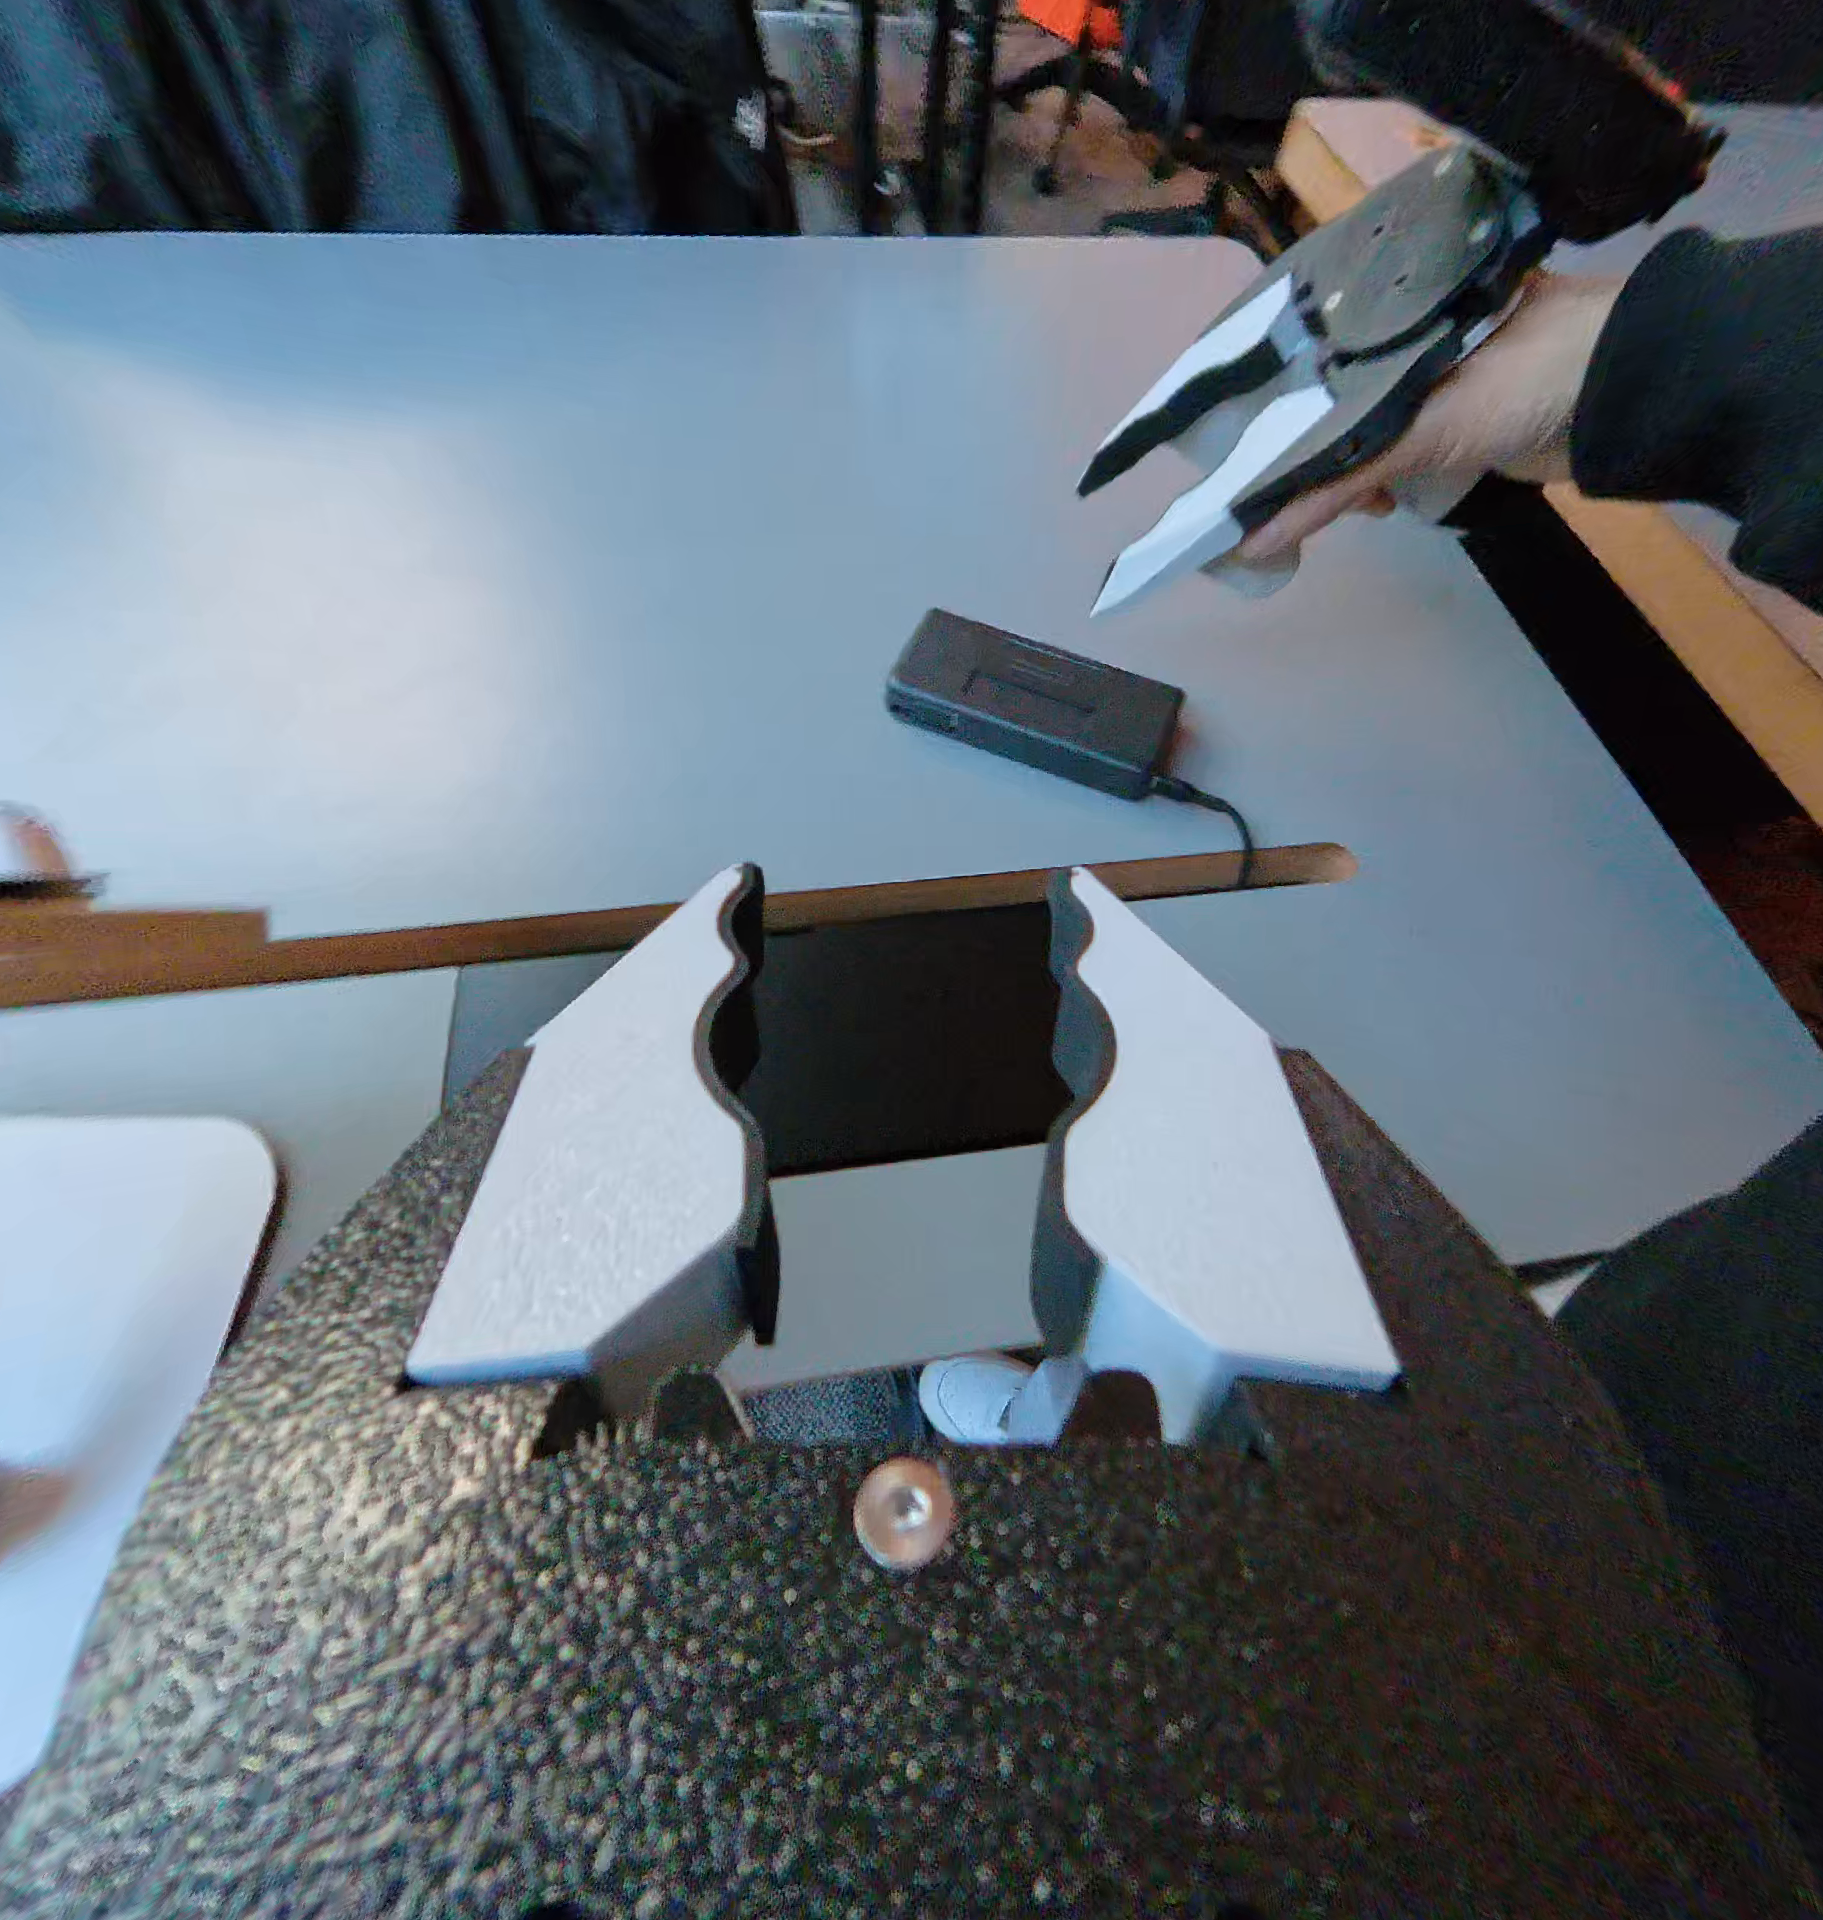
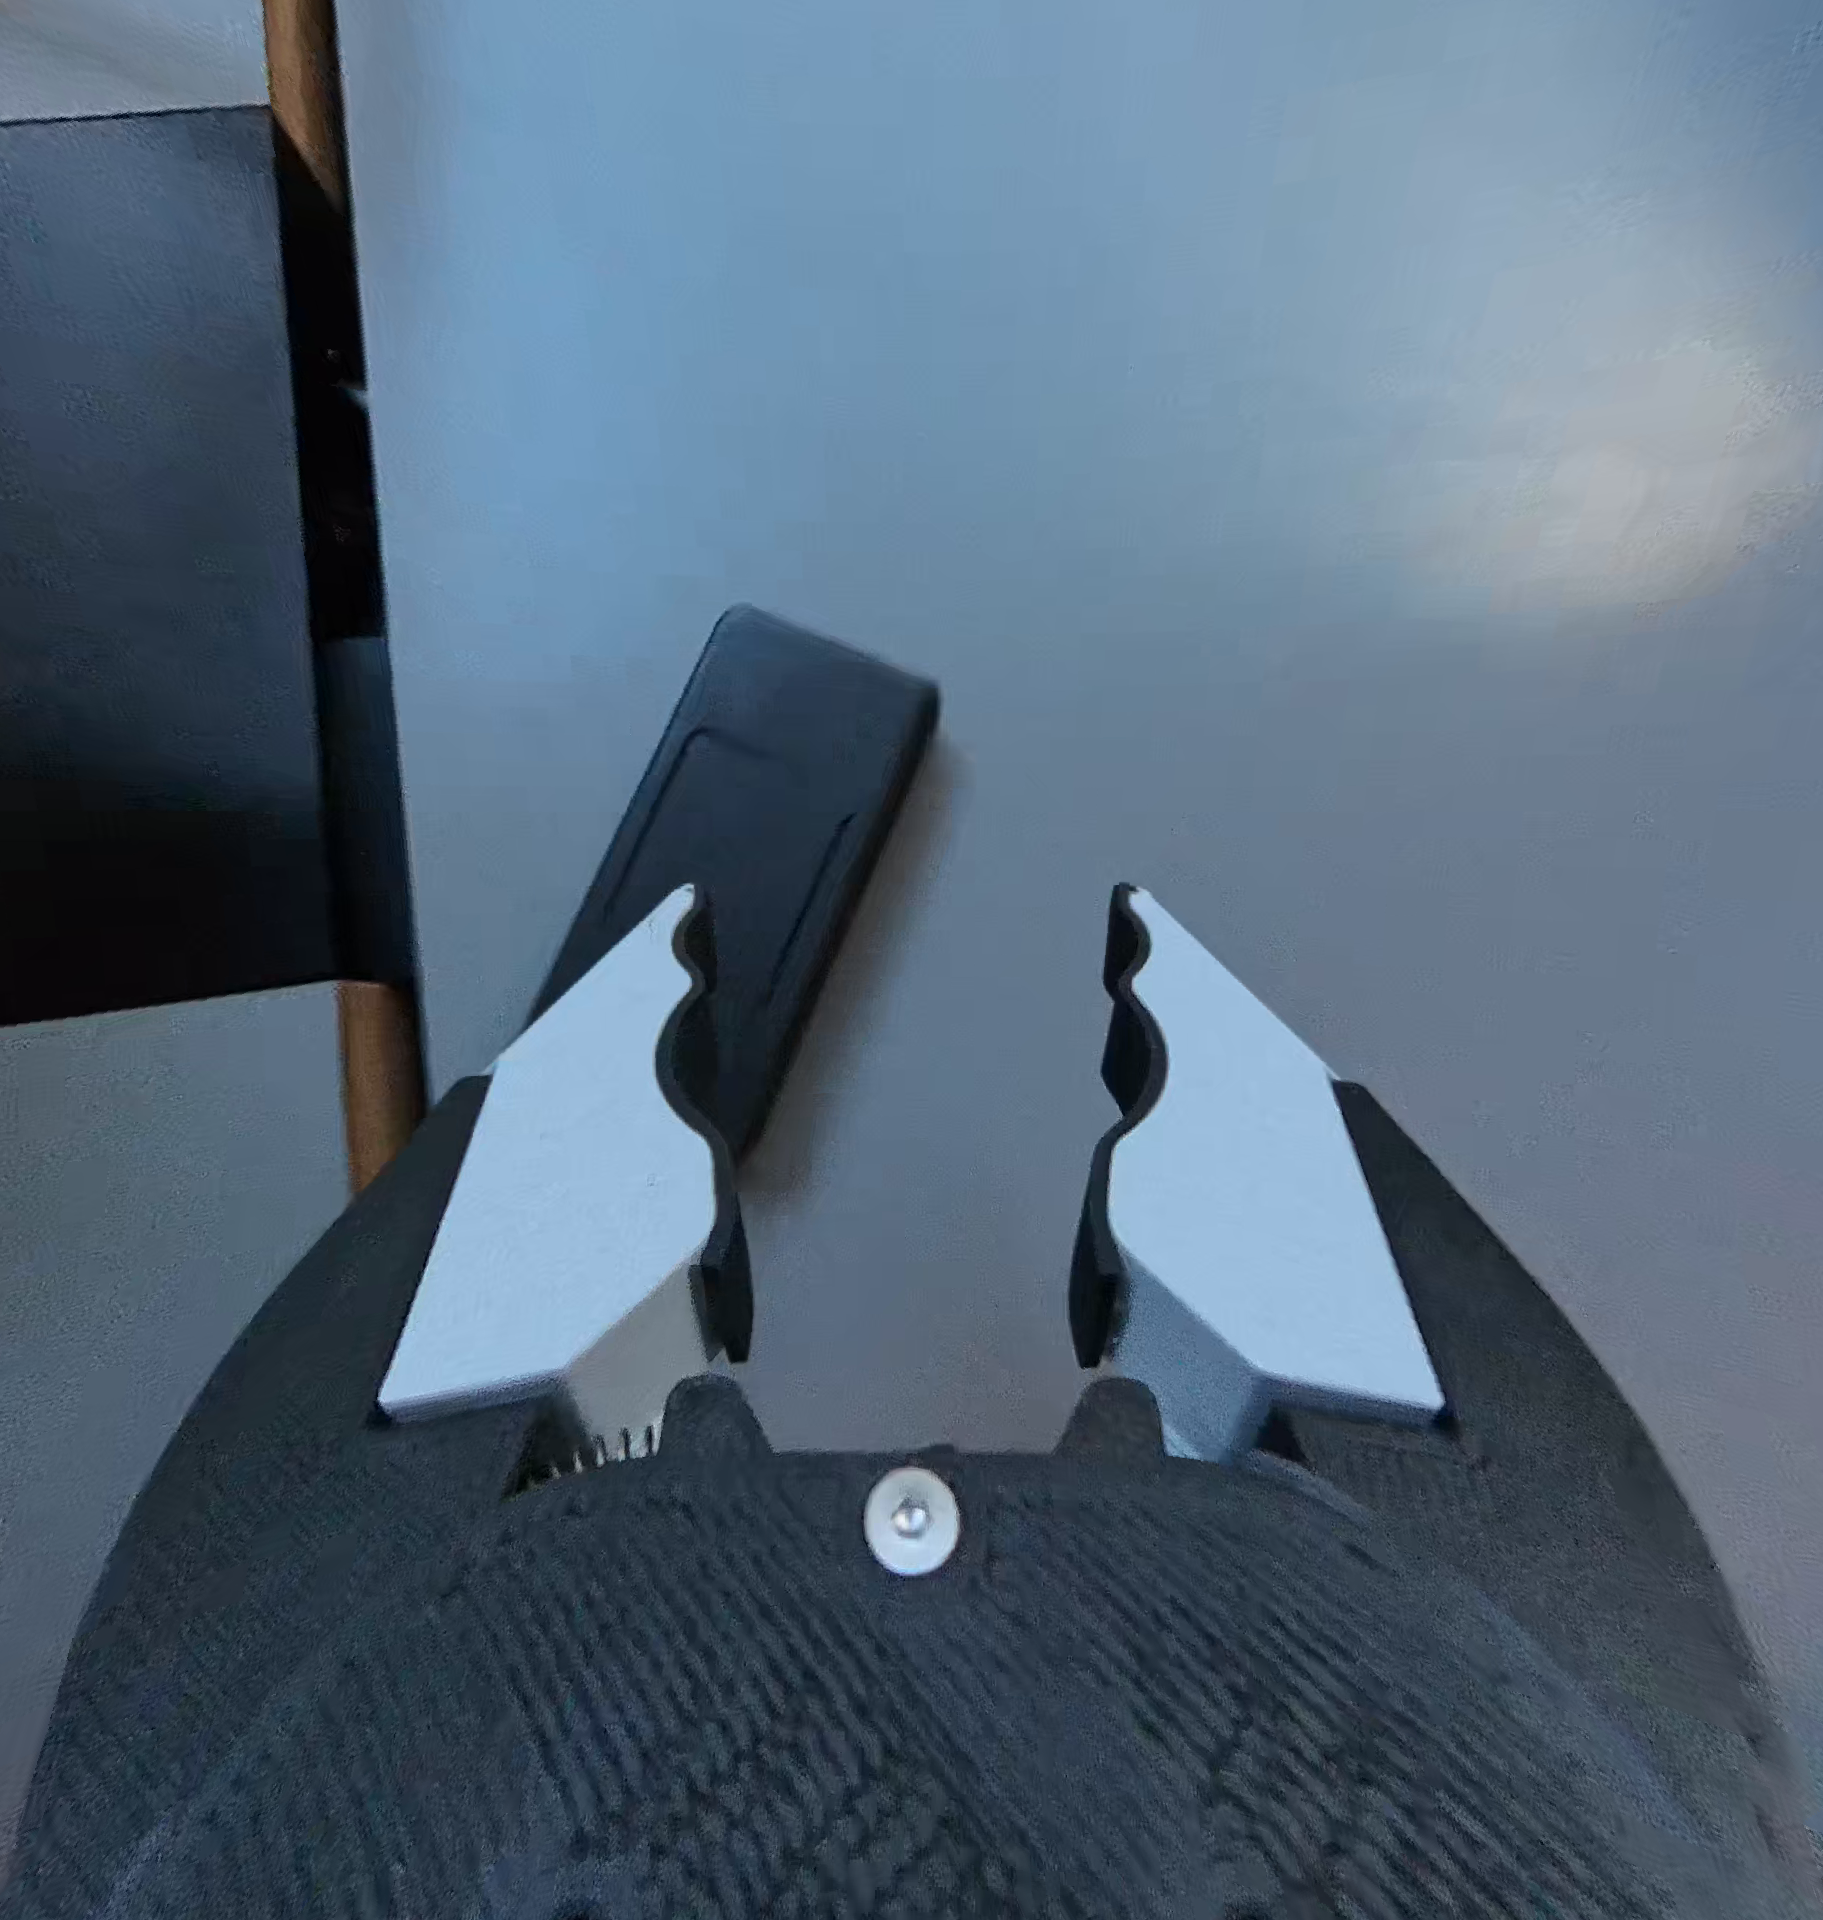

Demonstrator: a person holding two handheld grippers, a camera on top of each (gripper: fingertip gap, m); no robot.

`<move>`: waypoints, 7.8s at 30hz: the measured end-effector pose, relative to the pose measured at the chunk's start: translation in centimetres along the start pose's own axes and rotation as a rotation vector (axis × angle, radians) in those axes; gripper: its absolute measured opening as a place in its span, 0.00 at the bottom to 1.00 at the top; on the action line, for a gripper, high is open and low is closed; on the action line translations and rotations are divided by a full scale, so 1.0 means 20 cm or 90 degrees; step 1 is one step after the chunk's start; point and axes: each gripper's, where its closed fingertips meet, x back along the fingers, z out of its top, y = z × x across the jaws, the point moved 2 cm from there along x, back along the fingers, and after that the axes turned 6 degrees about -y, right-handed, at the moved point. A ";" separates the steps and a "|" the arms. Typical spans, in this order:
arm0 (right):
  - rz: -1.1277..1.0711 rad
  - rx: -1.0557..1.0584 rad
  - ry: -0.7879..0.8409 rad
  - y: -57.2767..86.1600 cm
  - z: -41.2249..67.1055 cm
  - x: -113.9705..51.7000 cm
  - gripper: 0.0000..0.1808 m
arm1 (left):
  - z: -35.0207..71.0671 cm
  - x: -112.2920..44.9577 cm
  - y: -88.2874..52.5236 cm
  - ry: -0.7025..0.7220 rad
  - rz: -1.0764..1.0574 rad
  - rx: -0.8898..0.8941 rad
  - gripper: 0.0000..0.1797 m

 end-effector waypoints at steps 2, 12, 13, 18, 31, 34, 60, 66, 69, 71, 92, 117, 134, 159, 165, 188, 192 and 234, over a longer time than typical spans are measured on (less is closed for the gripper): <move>-0.005 -0.034 0.003 -0.10 -0.07 -0.03 0.46 | 0.03 -0.05 0.06 -0.010 -0.029 -0.033 0.30; -0.020 -0.017 -0.055 -0.25 -0.11 -0.26 0.41 | 0.15 -0.16 0.19 -0.033 -0.103 -0.112 0.30; -0.017 -0.011 -0.051 -0.25 -0.10 -0.26 0.40 | 0.15 -0.16 0.19 -0.034 -0.101 -0.113 0.30; -0.115 0.128 0.013 -0.31 -0.06 -0.22 0.39 | 0.14 -0.14 0.16 -0.025 -0.079 -0.087 0.30; 0.073 0.200 0.066 -0.64 -0.01 -0.23 0.34 | 0.03 -0.07 0.13 -0.031 -0.049 -0.018 0.30; 0.085 0.183 0.069 -0.63 -0.02 -0.22 0.34 | 0.03 -0.06 0.13 -0.032 -0.044 -0.023 0.30; -0.044 0.039 0.306 -1.22 0.31 0.46 0.33 | -0.08 0.57 0.41 0.090 -0.025 -0.090 0.30; -0.074 0.078 0.286 -1.52 0.14 0.85 0.34 | -0.21 0.80 0.69 0.102 -0.046 -0.198 0.33; -0.142 0.081 0.285 -1.53 0.02 1.09 0.34 | -0.19 0.83 0.89 0.098 -0.106 -0.220 0.35; -0.176 0.062 0.274 -1.52 -0.08 1.21 0.35 | -0.15 0.85 1.00 0.114 -0.140 -0.238 0.36; -0.448 -0.179 0.190 -1.60 -1.94 2.65 0.34 | 0.04 0.65 2.75 0.109 -0.363 -0.299 0.36; -0.932 -0.789 0.001 -2.42 -5.24 4.91 0.58 | -0.09 0.48 7.30 0.128 -0.999 -0.594 0.34; -0.952 -0.794 0.006 -1.67 -6.79 5.74 0.58 | 0.33 -0.21 9.14 0.109 -1.043 -0.632 0.36; -0.757 -0.543 0.165 2.08 -7.55 6.49 0.70 | 2.31 -2.81 9.16 0.207 -0.440 -0.309 0.57; -0.737 -0.501 0.176 2.84 -7.41 6.36 0.72 | 2.83 -3.33 8.99 0.233 -0.403 -0.311 0.64; -0.263 -0.041 0.331 5.24 -5.83 5.21 0.73 | 3.57 -4.33 7.68 0.201 0.054 -0.099 0.66; -0.133 0.099 0.367 5.03 -5.41 4.98 0.74 | 3.46 -4.12 7.46 0.200 0.167 -0.020 0.66; 1.066 1.101 0.323 -1.29 -8.10 6.75 0.73 | 0.23 -0.07 11.20 0.220 1.525 0.739 0.67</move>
